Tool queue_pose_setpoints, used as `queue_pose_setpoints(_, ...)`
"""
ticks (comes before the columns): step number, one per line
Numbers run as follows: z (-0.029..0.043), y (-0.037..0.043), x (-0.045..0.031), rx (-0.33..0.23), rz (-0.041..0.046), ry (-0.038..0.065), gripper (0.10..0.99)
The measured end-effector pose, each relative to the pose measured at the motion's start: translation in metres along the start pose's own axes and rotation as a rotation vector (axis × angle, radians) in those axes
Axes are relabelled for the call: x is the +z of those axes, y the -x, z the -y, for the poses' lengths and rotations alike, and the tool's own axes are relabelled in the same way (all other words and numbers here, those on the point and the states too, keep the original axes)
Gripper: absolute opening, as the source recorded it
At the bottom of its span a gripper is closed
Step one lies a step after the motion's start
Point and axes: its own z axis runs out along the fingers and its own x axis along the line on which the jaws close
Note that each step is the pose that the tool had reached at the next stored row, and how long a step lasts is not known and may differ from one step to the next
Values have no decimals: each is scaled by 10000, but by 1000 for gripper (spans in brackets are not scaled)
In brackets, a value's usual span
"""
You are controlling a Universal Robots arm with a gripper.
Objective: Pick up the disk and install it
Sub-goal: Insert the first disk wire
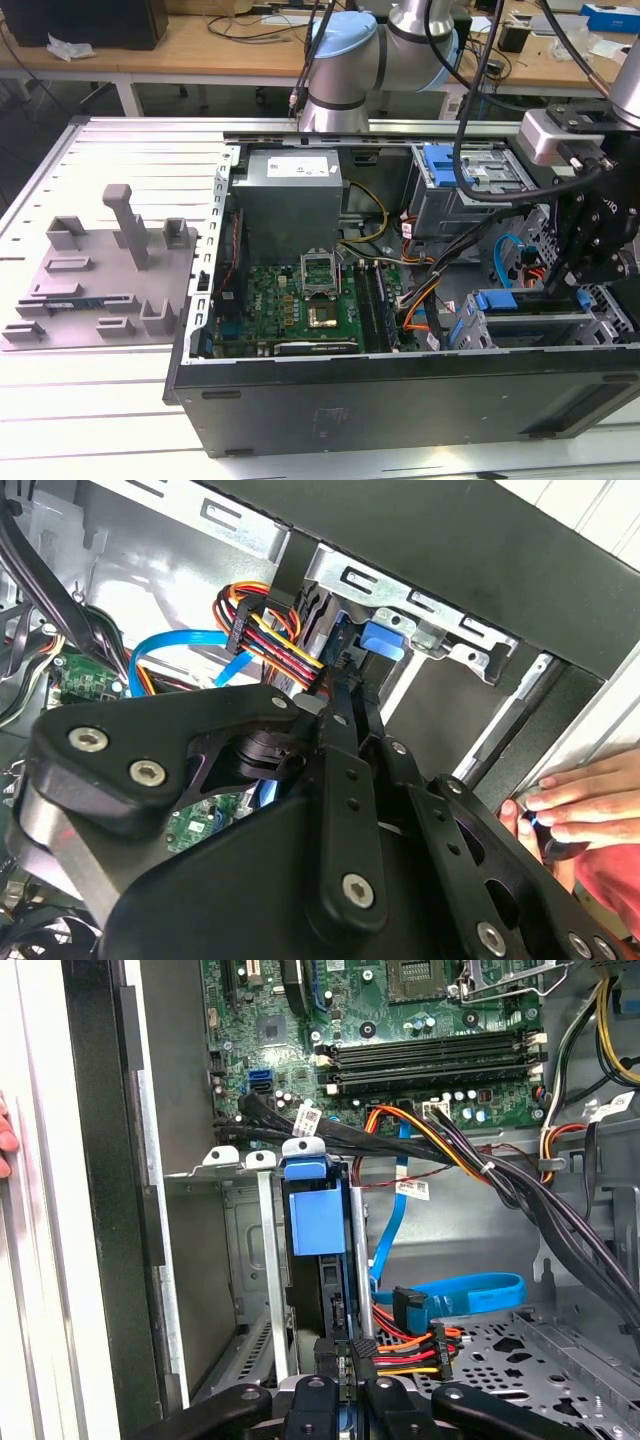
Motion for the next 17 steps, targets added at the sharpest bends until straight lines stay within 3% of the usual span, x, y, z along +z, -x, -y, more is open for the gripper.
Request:
queue_pose_setpoints(7,3,-5,-69,1,3,0,169)
queue_pose_setpoints(17,1,11,-73,1,1,0,169)
